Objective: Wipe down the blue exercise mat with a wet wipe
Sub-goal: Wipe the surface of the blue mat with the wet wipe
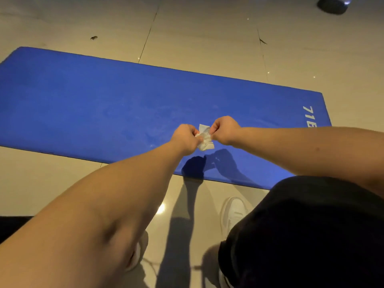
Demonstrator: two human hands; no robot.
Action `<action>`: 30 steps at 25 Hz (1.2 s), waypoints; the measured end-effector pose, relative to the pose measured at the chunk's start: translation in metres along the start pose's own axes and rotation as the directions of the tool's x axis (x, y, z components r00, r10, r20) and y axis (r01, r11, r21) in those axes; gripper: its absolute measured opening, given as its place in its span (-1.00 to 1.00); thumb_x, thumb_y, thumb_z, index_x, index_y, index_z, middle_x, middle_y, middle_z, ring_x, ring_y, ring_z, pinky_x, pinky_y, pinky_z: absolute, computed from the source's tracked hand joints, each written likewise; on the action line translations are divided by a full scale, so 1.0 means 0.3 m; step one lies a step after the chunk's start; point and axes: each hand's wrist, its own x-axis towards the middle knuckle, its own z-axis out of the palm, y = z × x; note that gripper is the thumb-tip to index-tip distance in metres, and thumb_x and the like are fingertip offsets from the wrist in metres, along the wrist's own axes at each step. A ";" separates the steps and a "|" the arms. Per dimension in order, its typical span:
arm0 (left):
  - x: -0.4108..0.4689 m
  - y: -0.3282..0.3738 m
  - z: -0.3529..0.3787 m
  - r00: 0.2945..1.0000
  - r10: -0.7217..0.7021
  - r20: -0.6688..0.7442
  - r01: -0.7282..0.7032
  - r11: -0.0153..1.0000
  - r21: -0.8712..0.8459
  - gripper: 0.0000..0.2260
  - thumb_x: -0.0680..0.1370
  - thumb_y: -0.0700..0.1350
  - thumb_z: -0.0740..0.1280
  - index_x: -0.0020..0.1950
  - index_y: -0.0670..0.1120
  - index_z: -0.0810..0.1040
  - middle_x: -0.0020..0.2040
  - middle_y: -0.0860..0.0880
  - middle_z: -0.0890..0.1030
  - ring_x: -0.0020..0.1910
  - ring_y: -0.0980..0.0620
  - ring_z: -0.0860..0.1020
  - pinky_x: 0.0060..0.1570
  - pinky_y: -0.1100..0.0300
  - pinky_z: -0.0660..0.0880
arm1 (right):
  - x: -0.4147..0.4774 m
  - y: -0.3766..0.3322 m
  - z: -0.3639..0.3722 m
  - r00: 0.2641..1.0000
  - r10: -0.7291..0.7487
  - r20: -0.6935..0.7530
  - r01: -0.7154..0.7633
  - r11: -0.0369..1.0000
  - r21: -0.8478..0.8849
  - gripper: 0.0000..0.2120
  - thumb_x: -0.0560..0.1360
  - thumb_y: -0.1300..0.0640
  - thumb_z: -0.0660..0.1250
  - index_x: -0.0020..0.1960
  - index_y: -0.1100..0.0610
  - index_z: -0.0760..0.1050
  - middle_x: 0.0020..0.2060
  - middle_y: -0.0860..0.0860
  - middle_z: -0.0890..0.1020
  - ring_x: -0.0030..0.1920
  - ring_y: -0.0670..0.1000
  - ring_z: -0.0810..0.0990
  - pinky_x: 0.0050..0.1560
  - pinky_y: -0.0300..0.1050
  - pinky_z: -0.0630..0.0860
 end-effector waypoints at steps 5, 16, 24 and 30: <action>0.027 -0.018 -0.073 0.997 0.053 0.057 -0.051 0.998 -0.034 -0.93 0.55 -0.22 0.42 -0.09 -0.22 0.60 -0.22 -0.18 0.56 -0.25 -0.11 0.46 -0.11 -0.15 0.59 | 0.001 -0.121 -0.005 0.974 0.174 0.142 -0.210 0.930 0.300 -0.84 0.51 0.32 0.33 0.04 0.35 0.63 -0.12 0.20 0.69 -0.28 0.09 0.63 -0.03 0.03 0.68; 0.309 -0.227 0.086 0.988 -0.101 0.117 0.117 0.984 -0.135 -0.92 0.56 -0.23 0.43 -0.06 -0.25 0.67 -0.19 -0.20 0.67 -0.24 -0.09 0.55 -0.17 0.04 0.62 | 0.299 0.091 0.311 0.875 0.418 0.246 -0.471 0.612 0.635 -0.92 0.50 0.26 0.44 -0.01 0.23 0.62 -0.13 0.19 0.69 -0.28 0.05 0.65 -0.30 -0.17 0.62; 0.544 -0.325 0.008 0.989 -0.120 -0.082 0.140 0.935 0.324 -0.79 0.60 -0.12 0.37 0.23 -0.07 0.59 0.13 -0.04 0.59 0.19 -0.10 0.52 0.08 0.02 0.53 | 0.545 0.219 0.147 0.968 0.166 -0.186 -0.148 0.983 0.111 -0.80 0.63 0.19 0.16 -0.15 0.16 0.43 -0.22 0.06 0.57 -0.20 0.04 0.58 -0.33 -0.20 0.44; 0.614 -0.364 -0.015 0.982 -0.185 0.044 0.105 0.720 0.685 -0.28 0.49 0.09 0.51 0.55 0.03 0.24 0.51 -0.06 0.14 0.49 -0.20 0.09 0.31 -0.18 0.42 | 0.682 0.338 0.265 0.952 0.092 -0.291 -0.122 0.989 -0.088 -0.74 0.64 0.18 0.15 -0.03 0.27 0.58 0.10 0.16 0.47 0.19 0.18 0.41 0.09 -0.05 0.39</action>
